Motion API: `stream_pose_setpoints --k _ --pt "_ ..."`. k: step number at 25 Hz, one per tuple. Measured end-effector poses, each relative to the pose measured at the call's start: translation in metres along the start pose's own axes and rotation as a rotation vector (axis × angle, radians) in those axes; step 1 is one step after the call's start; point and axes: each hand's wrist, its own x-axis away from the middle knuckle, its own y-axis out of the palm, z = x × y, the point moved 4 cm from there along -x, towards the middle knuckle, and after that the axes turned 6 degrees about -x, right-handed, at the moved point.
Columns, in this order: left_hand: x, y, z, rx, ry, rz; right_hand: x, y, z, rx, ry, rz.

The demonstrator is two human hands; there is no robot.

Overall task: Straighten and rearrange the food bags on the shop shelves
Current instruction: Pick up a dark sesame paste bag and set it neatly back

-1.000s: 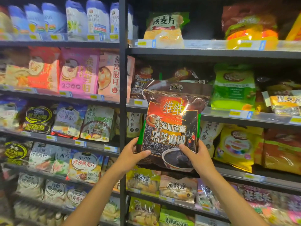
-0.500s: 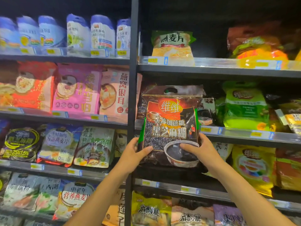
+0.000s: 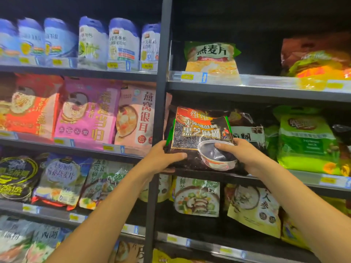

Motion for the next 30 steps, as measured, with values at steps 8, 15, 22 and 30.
stream_pose_setpoints --k 8,15,22,30 --pt "-0.067 -0.001 0.01 -0.236 0.06 0.16 -0.073 -0.01 0.006 0.009 0.002 -0.044" --pt "-0.107 0.009 0.007 -0.388 0.016 0.232 -0.131 -0.013 0.037 -0.016 0.043 -0.036" --pt "-0.111 0.017 -0.005 -0.628 0.127 0.24 -0.121 0.009 0.041 0.026 0.041 -0.08" --pt "-0.073 0.021 0.007 -0.964 0.316 0.359 -0.11 0.005 0.038 0.512 -0.048 -0.237"
